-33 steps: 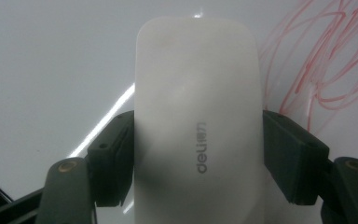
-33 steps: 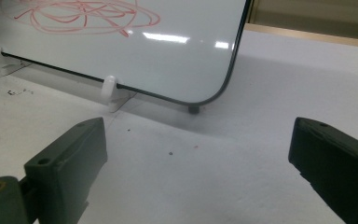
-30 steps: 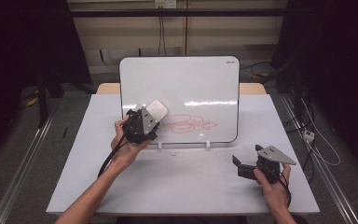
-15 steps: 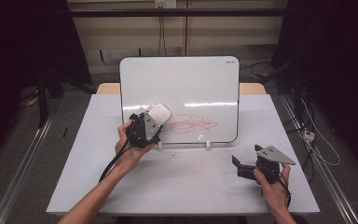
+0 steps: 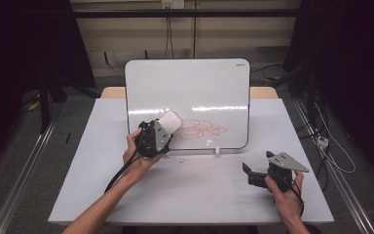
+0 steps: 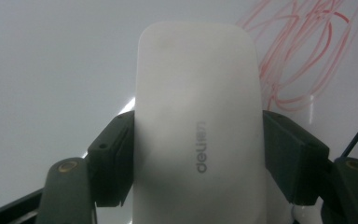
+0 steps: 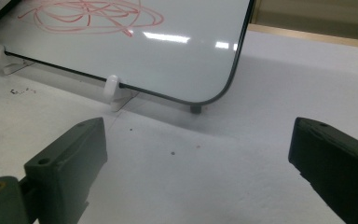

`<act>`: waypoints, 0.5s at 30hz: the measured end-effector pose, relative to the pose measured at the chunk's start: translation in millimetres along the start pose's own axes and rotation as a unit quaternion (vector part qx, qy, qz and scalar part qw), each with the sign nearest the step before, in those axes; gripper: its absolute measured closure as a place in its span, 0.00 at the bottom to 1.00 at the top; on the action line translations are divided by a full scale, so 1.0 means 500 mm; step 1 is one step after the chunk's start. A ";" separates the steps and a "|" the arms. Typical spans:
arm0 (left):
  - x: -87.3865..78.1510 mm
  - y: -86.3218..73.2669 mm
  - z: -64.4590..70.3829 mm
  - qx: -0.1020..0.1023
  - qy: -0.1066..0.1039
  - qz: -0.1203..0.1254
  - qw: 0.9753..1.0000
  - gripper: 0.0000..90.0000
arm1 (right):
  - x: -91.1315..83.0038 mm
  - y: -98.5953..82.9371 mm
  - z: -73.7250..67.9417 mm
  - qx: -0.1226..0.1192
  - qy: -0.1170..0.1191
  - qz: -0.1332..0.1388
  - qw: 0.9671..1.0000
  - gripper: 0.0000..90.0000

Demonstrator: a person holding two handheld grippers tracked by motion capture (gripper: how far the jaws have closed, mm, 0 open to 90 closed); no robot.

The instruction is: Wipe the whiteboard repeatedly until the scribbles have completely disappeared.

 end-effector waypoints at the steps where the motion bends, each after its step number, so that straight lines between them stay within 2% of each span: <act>1: 0.001 0.002 -0.003 -0.004 0.000 0.002 1.000 0.35 | 0.001 0.000 0.000 0.001 0.000 -0.001 1.000 0.05; 4: 0.003 0.010 -0.017 -0.017 0.002 0.004 1.000 0.35 | 0.001 0.000 0.000 0.001 0.000 -0.001 1.000 0.05; 5: 0.002 0.013 -0.030 -0.024 0.007 -0.001 1.000 0.35 | 0.001 0.000 0.000 0.001 0.000 -0.001 1.000 0.05; 8: 0.005 0.020 -0.044 -0.031 0.010 0.005 0.999 0.35 | 0.000 -0.001 0.001 0.001 0.000 -0.001 1.000 0.05; 10: 0.006 0.024 -0.055 -0.026 0.017 0.000 1.000 0.35 | 0.001 -0.001 0.002 0.002 0.000 -0.002 1.000 0.05; 11: 0.007 0.030 -0.065 -0.037 0.021 0.002 0.999 0.35 | 0.003 -0.001 0.003 0.003 -0.001 -0.003 1.000 0.05; 13: 0.007 0.030 -0.066 -0.039 0.018 0.000 0.999 0.35 | 0.004 -0.001 0.003 0.003 0.000 -0.002 1.000 0.05; 15: 0.008 0.029 -0.064 -0.036 0.028 0.004 0.999 0.35 | 0.003 -0.001 0.000 0.000 0.001 -0.003 1.000 0.05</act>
Point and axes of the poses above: each handheld gripper's, and its own axes: x roughly forward along the jaws, y roughly out of its top, z roughly to its right, the point moved 6 cm from there along x, roughly forward along the jaws, and after that the axes turned 1 degree about -z, right-handed, at the moved point
